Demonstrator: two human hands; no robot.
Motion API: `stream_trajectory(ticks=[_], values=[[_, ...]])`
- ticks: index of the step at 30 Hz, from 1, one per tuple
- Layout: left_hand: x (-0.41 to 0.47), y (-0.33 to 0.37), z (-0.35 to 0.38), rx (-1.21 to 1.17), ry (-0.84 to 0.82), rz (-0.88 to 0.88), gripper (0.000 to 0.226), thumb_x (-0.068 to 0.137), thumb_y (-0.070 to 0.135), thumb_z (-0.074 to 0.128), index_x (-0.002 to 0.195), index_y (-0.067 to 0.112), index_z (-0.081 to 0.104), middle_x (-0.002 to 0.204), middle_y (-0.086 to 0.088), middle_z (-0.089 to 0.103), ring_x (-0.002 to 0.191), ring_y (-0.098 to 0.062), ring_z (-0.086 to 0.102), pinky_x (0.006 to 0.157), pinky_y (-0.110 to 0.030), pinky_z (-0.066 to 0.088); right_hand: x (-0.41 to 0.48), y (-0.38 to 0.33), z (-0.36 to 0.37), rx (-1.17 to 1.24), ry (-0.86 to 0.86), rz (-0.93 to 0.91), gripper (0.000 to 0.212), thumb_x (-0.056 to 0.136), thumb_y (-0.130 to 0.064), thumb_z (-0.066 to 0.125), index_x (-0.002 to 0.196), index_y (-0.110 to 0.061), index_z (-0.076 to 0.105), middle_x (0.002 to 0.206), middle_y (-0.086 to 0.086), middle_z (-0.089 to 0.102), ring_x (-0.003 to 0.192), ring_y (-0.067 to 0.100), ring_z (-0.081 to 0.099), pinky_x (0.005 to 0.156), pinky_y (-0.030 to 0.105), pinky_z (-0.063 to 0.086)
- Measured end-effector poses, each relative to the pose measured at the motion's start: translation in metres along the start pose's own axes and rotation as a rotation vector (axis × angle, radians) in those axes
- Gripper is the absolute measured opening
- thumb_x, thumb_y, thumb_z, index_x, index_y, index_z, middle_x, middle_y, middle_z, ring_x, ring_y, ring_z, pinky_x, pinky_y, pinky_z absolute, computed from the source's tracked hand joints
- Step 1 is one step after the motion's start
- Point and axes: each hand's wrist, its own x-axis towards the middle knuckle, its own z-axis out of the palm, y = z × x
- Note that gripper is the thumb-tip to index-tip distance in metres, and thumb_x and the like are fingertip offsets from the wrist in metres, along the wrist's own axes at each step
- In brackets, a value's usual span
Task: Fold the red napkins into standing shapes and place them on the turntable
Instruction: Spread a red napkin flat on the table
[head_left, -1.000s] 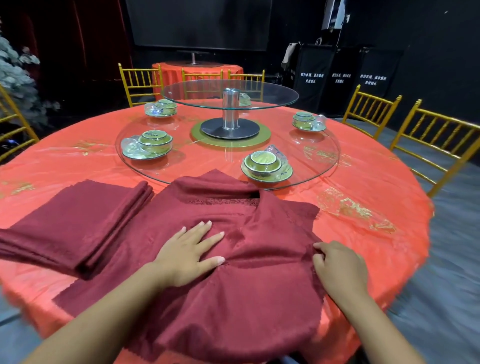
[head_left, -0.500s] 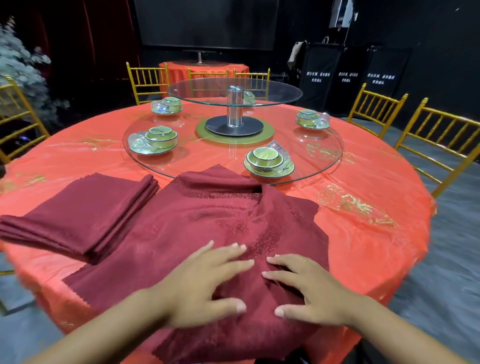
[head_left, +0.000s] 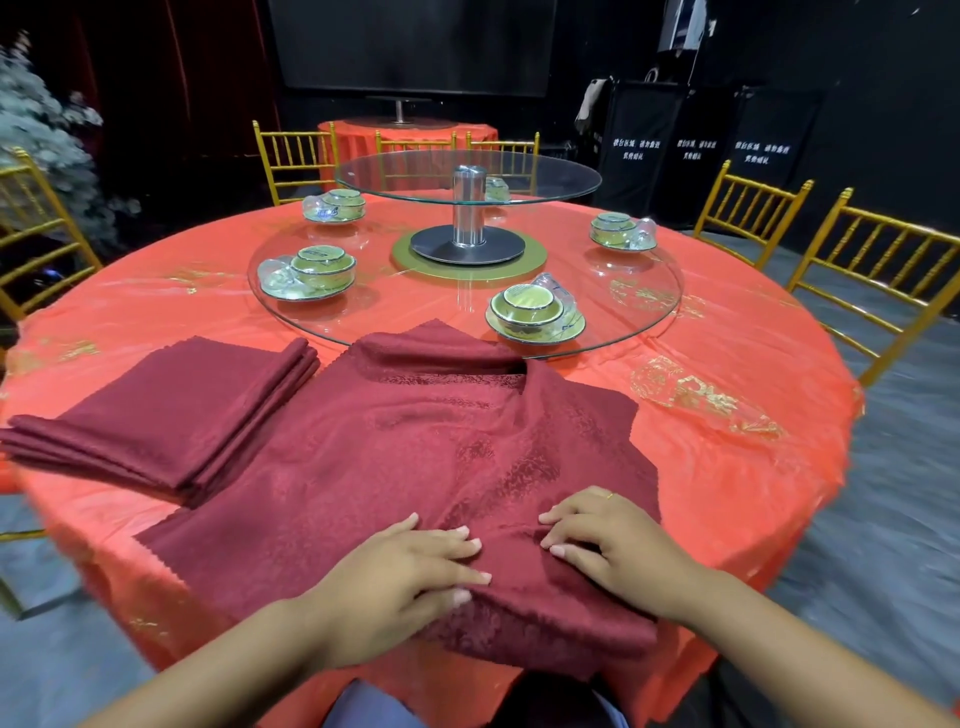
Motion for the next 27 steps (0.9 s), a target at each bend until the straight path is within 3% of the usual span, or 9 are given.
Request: stream_trajectory(ticks=[2, 4, 8, 13, 16, 18, 21, 25, 27], values=[[0.003, 0.004, -0.009, -0.167, 0.060, -0.057, 0.033, 0.097, 0.046, 0.043, 0.123, 0.036, 0.062, 0.129, 0.031, 0.051, 0.125, 0.017, 0.038, 0.116, -0.024, 0.018, 0.000, -0.001, -0.005, 0.021, -0.029, -0.002, 0.018, 0.093, -0.032, 0.055, 0.094, -0.023, 0.071, 0.113, -0.014, 0.065, 0.109, -0.011, 0.045, 0.097, 0.027, 0.038], [0.008, 0.010, -0.021, -0.346, 0.141, -0.090, 0.026, 0.097, 0.039, 0.047, 0.107, 0.028, 0.068, 0.106, 0.023, 0.068, 0.102, 0.006, 0.060, 0.100, -0.023, 0.042, 0.000, -0.005, -0.011, 0.161, -0.048, 0.039, 0.028, 0.091, -0.043, 0.053, 0.095, -0.022, 0.071, 0.106, -0.014, 0.068, 0.106, -0.008, 0.053, 0.093, 0.024, 0.041], [0.021, 0.008, -0.049, -0.604, 0.280, -0.218, 0.029, 0.097, 0.030, 0.052, 0.083, 0.007, 0.061, 0.077, 0.010, 0.057, 0.074, -0.004, 0.050, 0.077, -0.030, 0.045, -0.001, -0.005, -0.035, 0.656, -0.158, 0.213, 0.075, 0.078, -0.071, 0.050, 0.106, -0.002, 0.064, 0.108, 0.012, 0.067, 0.097, 0.015, 0.062, 0.095, 0.039, 0.042], [0.042, -0.012, -0.068, -0.923, 0.215, -0.484, 0.020, 0.092, 0.024, 0.059, 0.089, 0.010, 0.072, 0.091, 0.003, 0.074, 0.080, -0.005, 0.066, 0.073, -0.014, 0.050, 0.002, 0.000, -0.072, 0.660, -0.534, 0.215, 0.061, 0.065, -0.039, 0.079, 0.120, -0.020, 0.061, 0.118, 0.001, 0.066, 0.109, 0.014, 0.061, 0.094, 0.030, 0.046], [0.052, -0.026, -0.067, -0.991, 0.167, -0.580, 0.019, 0.092, 0.023, 0.060, 0.081, 0.013, 0.071, 0.086, -0.007, 0.074, 0.074, -0.017, 0.068, 0.072, -0.025, 0.052, 0.011, 0.004, -0.075, 0.608, -0.464, 0.233, 0.037, 0.073, -0.023, 0.079, 0.107, -0.021, 0.064, 0.102, -0.005, 0.069, 0.092, 0.010, 0.064, 0.081, 0.021, 0.048], [0.059, -0.037, -0.066, -0.793, 0.178, -0.598, 0.029, 0.092, 0.028, 0.062, 0.065, 0.017, 0.062, 0.067, -0.006, 0.063, 0.058, -0.017, 0.055, 0.061, -0.027, 0.042, 0.026, 0.010, -0.066, 0.600, -0.249, 0.287, 0.008, 0.084, -0.016, 0.071, 0.086, -0.017, 0.064, 0.077, -0.004, 0.062, 0.071, 0.010, 0.054, 0.069, 0.026, 0.041], [0.070, -0.053, -0.071, -0.177, 0.194, -0.586, 0.035, 0.088, 0.040, 0.065, 0.062, 0.017, 0.055, 0.060, -0.001, 0.051, 0.057, -0.018, 0.047, 0.057, -0.031, 0.035, 0.049, 0.028, -0.053, 0.590, 0.040, 0.422, 0.014, 0.090, -0.013, 0.063, 0.076, -0.016, 0.065, 0.073, -0.007, 0.065, 0.072, 0.011, 0.056, 0.071, 0.028, 0.044], [0.079, -0.058, -0.080, 0.373, 0.168, -0.608, 0.032, 0.088, 0.055, 0.055, 0.093, 0.024, 0.061, 0.097, -0.001, 0.064, 0.098, -0.025, 0.059, 0.073, -0.032, 0.044, 0.075, 0.048, -0.036, 0.254, 0.141, 0.523, 0.021, 0.088, -0.030, 0.063, 0.071, -0.020, 0.058, 0.072, -0.004, 0.063, 0.072, 0.018, 0.057, 0.063, 0.030, 0.041], [0.079, -0.057, -0.081, 0.421, 0.199, -0.552, 0.047, 0.088, 0.065, 0.043, 0.111, 0.027, 0.058, 0.108, 0.000, 0.062, 0.105, -0.024, 0.058, 0.077, -0.033, 0.043, 0.085, 0.051, -0.028, 0.046, 0.178, 0.530, 0.030, 0.086, -0.036, 0.064, 0.065, -0.021, 0.048, 0.067, -0.007, 0.053, 0.072, 0.021, 0.052, 0.058, 0.033, 0.034]])
